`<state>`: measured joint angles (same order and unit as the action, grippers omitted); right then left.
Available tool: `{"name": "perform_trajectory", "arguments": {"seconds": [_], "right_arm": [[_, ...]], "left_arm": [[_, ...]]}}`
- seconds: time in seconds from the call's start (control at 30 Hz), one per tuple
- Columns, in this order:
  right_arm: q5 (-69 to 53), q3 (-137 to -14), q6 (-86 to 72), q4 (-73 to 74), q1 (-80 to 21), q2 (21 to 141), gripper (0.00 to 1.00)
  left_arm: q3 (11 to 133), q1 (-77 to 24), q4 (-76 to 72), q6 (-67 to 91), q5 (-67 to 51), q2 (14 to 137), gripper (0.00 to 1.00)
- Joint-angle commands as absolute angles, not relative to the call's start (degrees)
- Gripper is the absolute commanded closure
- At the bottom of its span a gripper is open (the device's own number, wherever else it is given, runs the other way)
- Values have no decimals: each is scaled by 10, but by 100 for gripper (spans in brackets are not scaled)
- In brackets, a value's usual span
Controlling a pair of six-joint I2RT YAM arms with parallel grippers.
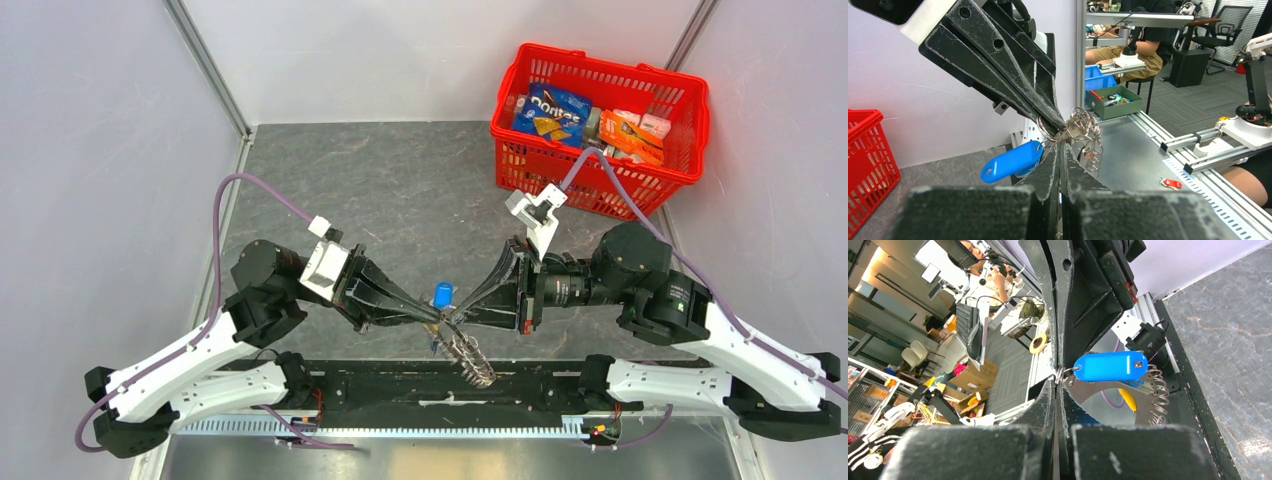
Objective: Put the keys on the keyring
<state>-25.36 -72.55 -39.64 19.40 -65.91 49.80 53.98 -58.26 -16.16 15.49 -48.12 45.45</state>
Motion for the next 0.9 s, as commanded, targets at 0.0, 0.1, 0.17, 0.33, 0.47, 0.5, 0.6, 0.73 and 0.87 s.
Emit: {"name": "perform_trajectory", "arguments": {"seconds": [0.0, 0.1, 0.17, 0.33, 0.47, 0.5, 0.6, 0.73, 0.87], "right_arm": [[-243, -725, -387, 85, -661, 477, 100], [-249, -723, -383, 70, -661, 481, 100], [-249, -716, -382, 51, -661, 482, 100], [-233, -678, -391, -28, -662, 478, 100], [-205, -663, -388, -49, -662, 471, 100], [-195, -657, -386, -52, -662, 470, 100], [-166, -635, -386, -77, -662, 463, 100], [-144, -608, -381, -110, -662, 461, 100], [-122, -598, -357, -99, -663, 456, 100]], "left_arm": [[546, -584, -162, 146, -484, 456, 98], [547, -584, -162, 146, -483, 456, 98], [547, -584, -162, 145, -483, 456, 98], [547, -584, -162, 145, -483, 456, 98], [546, -584, -162, 147, -483, 452, 98], [545, -584, -162, 146, -481, 450, 98], [545, -584, -162, 146, -480, 448, 98], [543, -584, -162, 144, -476, 445, 98], [541, -584, -162, 144, -468, 439, 98]]}}
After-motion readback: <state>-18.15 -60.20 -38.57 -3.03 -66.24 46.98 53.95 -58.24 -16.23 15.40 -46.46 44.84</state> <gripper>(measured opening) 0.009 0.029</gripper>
